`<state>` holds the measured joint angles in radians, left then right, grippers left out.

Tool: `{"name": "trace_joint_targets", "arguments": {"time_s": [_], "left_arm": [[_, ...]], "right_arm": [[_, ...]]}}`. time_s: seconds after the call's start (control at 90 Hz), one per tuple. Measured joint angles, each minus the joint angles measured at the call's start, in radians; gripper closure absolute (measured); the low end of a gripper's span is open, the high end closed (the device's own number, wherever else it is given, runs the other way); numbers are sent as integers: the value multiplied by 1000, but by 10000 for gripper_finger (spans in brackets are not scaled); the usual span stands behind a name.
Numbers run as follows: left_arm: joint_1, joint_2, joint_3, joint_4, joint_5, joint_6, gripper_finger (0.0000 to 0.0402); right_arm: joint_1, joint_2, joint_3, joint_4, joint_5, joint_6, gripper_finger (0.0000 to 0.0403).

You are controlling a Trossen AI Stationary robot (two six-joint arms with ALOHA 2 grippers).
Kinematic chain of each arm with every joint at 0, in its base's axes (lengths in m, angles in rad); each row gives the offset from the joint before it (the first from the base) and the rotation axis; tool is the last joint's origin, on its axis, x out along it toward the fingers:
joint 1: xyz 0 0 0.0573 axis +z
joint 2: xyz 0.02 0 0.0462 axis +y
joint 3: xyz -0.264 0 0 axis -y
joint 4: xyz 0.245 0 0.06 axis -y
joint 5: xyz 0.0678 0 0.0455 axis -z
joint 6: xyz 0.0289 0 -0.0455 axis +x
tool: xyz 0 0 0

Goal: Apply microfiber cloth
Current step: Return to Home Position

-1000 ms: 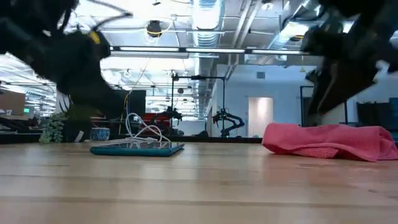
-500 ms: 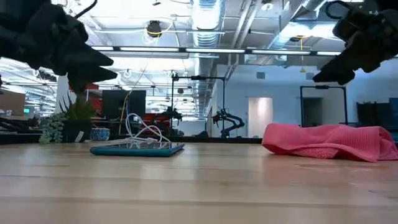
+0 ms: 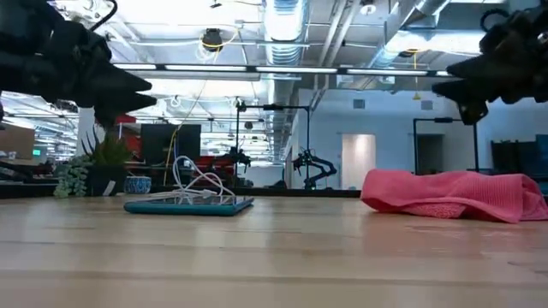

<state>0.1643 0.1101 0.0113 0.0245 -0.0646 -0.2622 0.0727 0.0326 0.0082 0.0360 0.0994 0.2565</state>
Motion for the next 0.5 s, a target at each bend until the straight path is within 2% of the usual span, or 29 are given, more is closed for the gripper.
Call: {"name": "trace_joint_targets", "arguments": {"time_s": [0.2,0.5], "left_arm": [[30,-3,-1,-4,9,153,233],[30,1,-2,-6,6,161,233]], "right_arm": [[-4,8,0,-5,1,-3,237],[-3,7,0,0,3,-3,237]]}}
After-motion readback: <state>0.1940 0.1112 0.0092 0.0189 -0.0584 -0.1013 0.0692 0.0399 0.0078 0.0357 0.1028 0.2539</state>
